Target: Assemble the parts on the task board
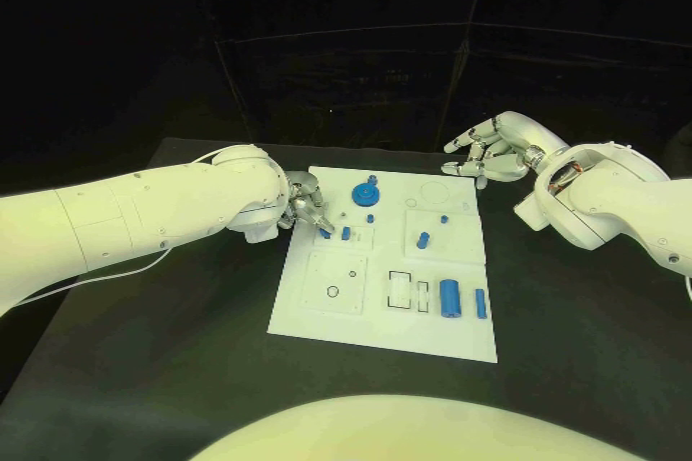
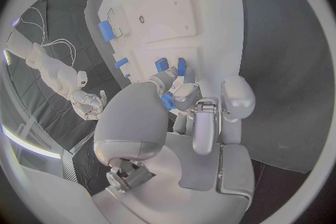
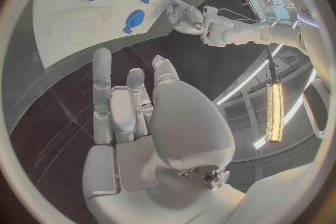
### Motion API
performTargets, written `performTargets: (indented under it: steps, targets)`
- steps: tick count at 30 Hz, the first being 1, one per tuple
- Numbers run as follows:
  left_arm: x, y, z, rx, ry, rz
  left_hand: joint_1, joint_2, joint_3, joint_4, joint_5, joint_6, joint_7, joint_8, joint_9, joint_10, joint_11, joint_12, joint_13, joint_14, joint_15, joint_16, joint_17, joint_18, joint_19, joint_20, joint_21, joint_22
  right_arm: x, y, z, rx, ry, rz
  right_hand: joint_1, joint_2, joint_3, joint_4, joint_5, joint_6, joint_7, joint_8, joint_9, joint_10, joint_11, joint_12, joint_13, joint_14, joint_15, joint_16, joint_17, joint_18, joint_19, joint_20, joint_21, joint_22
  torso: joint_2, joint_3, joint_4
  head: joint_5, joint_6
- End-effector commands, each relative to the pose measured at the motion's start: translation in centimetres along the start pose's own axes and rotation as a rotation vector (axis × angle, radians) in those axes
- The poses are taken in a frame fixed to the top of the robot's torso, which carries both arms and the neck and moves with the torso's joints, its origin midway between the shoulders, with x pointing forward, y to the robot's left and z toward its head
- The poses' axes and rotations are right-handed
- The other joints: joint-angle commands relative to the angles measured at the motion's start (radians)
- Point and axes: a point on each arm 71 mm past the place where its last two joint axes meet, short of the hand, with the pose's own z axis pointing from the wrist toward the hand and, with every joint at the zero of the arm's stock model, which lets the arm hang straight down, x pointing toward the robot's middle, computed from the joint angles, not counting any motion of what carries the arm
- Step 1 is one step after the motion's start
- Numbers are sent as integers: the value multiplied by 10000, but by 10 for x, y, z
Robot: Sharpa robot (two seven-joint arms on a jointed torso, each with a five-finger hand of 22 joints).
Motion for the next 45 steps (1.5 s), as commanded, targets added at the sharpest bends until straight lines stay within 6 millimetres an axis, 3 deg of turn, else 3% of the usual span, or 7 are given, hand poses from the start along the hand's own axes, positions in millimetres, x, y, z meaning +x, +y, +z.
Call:
performTargets:
  steps: [1, 22, 31, 37, 45]
  targets:
    - [0, 1, 0, -20, 81, 160, -78, 44, 1206, -1136, 21, 79, -21, 60, 23, 55, 7, -24, -3, 1038, 17, 31, 2634, -85, 63, -11, 14, -13, 0, 2, 0, -115, 40, 23, 96, 16, -21, 58, 58, -86, 3, 65, 5, -29, -56, -36, -8, 124, -62, -63, 9, 136, 54, 12, -34, -9, -2, -2, 13, 1, -16]
    - [2, 3, 0, -165, 263, 161, -253, -9, 1283, -1066, 20, 141, -64, 153, 64, 102, -21, 40, 73, 1038, 1, 31, 2634, -89, 76, -20, 25, 16, 0, 2, 1, -122, 64, 24, 96, 16, -21, 58, 58, -86, 3, 65, 5, -29, -56, -36, -8, 124, -62, -63, 9, 136, 54, 12, -34, -9, -8, 3, 2, -5, -48]
    - [1, 6, 1, -286, 361, 150, -1146, -237, 1198, -642, 36, 399, -207, 360, 158, 191, -123, 155, 187, 1038, -75, 31, 2634, -105, 144, -77, 87, 130, 0, 2, 1, -116, 64, 23, 96, 16, -21, 58, 58, -86, 3, 65, 5, -29, -56, -36, -8, 124, -62, -63, 9, 136, 54, 12, -34, -9, -5, 3, -6, 1, -68]
    - [0, 6, 2, -311, 334, 134, -1617, -250, 1066, -346, 36, 484, -240, 436, 192, 237, -150, 231, 266, 1038, -100, 31, 2634, -116, 175, -103, 114, 181, 1, 3, 1, -126, 69, 25, 96, 16, -21, 58, 58, -86, 3, 65, 5, -29, -56, -36, -8, 124, -62, -63, 9, 136, 54, 12, -34, -9, -2, 2, -11, -4, -75]
    - [0, 4, 3, -308, 299, 131, -1824, -266, 996, -223, 32, 510, -258, 479, 214, 256, -168, 270, 304, 1038, -119, 31, 2634, -122, 193, -122, 128, 212, 1, 3, 2, -135, 75, 28, 96, 16, -21, 58, 58, -86, 3, 65, 5, -29, -56, -36, -8, 124, -62, -63, 9, 136, 54, 12, -34, -9, -1, 5, -16, -20, -96]
